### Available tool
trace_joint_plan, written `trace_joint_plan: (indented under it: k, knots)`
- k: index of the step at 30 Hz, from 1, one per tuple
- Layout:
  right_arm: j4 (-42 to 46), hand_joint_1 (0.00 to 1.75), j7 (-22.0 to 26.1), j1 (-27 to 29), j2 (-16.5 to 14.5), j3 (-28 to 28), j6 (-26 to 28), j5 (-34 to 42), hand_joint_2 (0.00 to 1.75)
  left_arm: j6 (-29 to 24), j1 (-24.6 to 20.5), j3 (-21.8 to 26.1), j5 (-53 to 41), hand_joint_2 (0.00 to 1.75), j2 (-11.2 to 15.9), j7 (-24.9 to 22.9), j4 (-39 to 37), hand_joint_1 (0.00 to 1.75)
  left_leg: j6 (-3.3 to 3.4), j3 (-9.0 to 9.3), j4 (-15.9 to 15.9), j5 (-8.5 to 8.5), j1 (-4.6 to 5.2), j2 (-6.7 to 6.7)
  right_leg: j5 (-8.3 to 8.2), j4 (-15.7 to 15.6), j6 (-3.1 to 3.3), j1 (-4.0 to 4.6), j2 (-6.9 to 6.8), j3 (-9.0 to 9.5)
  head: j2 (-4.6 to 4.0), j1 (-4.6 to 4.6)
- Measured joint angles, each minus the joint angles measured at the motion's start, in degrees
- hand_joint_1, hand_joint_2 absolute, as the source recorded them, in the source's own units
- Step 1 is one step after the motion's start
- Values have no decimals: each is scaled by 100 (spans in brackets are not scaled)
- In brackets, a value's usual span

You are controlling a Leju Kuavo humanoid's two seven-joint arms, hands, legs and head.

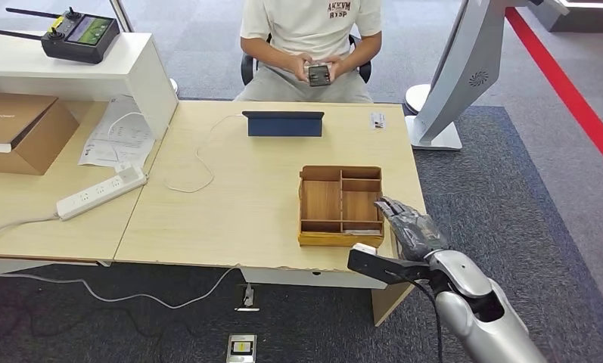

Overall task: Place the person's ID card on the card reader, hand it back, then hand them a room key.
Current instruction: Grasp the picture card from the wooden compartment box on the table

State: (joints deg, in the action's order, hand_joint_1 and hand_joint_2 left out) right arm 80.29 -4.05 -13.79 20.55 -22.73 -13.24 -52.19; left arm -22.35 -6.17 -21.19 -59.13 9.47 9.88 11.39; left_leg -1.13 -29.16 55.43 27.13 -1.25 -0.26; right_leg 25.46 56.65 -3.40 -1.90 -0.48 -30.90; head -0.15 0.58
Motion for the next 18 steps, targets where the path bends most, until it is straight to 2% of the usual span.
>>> trace_joint_plan:
  k: [8, 18]
  knots:
    - [-51, 0, 112, 45, -225, -108, 570, -289, 175, 5, -1, 2, 11, 0, -4, -13, 0, 0, 0, 0, 0, 0, 0, 0, 0, 0, 0, 0, 0, 0, 0, -1]
    - [-655, 0, 607, -71, -534, -160, 1760, -625, 175, 2, -9, 7, -19, 0, -15, -39, 0, 0, 0, -1, -1, 0, 0, 0, 0, 0, 1, 0, 0, 0, 0, -1]
